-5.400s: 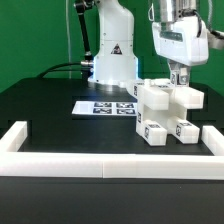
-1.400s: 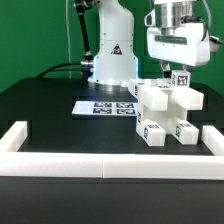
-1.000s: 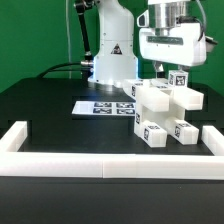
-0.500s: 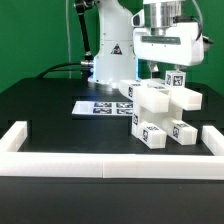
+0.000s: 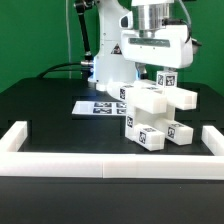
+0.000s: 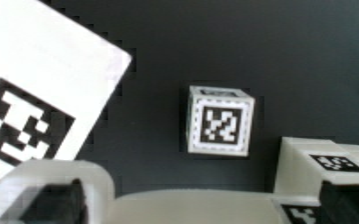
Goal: Assemble chair
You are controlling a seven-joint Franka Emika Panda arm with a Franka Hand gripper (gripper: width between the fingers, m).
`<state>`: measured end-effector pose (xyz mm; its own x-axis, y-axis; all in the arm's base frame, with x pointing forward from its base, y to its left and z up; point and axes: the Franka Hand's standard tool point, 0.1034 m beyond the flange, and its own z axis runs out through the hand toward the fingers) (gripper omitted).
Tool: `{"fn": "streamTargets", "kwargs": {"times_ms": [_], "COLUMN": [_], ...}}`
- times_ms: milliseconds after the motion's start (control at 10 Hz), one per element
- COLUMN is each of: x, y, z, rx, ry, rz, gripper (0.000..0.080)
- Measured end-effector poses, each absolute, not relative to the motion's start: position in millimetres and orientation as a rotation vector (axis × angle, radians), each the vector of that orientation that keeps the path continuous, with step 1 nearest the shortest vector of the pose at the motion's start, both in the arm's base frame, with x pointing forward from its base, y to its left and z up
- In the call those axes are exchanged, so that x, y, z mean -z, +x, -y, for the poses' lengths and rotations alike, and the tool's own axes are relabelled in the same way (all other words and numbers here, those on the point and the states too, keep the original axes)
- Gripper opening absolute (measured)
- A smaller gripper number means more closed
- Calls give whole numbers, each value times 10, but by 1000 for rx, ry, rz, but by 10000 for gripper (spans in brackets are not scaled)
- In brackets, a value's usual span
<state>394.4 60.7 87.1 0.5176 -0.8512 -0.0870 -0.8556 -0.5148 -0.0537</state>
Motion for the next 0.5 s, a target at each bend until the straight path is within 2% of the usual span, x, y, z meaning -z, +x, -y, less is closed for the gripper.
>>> {"fn": "streamTargets", "kwargs": {"times_ms": [500], "x": [-905], "y": [4013], "z": [-552], "rx": [-77], "ry": [-2659], "rz": [-1489], "gripper": [649]}}
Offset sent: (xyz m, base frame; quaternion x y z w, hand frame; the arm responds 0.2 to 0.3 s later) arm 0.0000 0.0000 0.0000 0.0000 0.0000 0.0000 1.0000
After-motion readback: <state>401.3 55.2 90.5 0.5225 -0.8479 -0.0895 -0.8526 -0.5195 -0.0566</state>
